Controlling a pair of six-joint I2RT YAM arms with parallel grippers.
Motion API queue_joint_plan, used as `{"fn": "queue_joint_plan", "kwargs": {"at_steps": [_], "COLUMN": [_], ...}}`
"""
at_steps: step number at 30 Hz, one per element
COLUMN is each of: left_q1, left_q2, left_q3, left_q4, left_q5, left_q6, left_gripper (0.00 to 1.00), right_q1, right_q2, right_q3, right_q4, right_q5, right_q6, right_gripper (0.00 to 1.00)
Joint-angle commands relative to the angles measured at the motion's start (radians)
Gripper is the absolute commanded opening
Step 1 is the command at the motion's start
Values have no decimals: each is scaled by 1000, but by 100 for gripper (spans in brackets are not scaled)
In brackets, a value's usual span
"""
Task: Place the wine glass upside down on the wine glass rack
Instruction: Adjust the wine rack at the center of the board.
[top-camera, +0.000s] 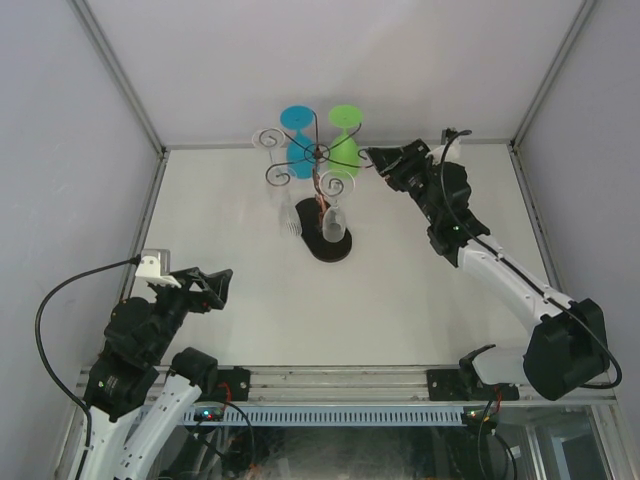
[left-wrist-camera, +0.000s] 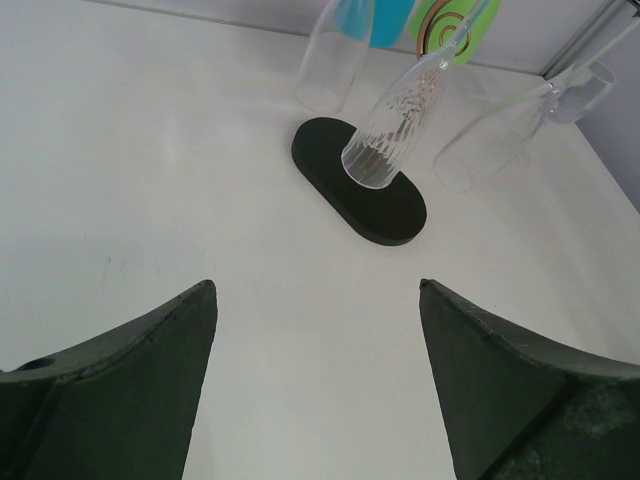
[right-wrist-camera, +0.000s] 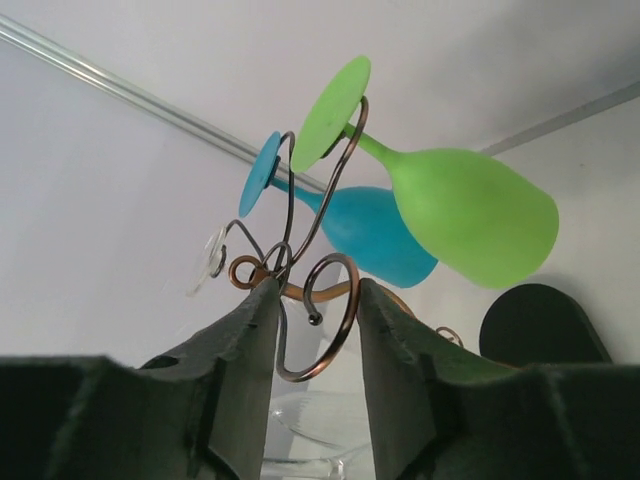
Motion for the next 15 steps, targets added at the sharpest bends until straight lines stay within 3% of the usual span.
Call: {"fn": "queue_joint_plan", "kwargs": {"at_steps": [1, 8, 15], "left_q1": [6, 6, 6], "left_q2": [-3, -4, -4], "left_q3": [-7, -9, -11], "left_q4": [38, 41, 43], "left_q5": [3, 4, 7], "left_q6": [-1, -2, -2], "left_gripper": [86, 86, 86], "right_q1": [-21, -71, -123], "right_q2": [-45, -115, -164], "right_q3": [53, 51, 47], "right_q4": [57, -30, -164], "right_q5": [-19, -40, -38], "right_q6": [-55, -150, -299], "right_gripper": [40, 54, 62]}}
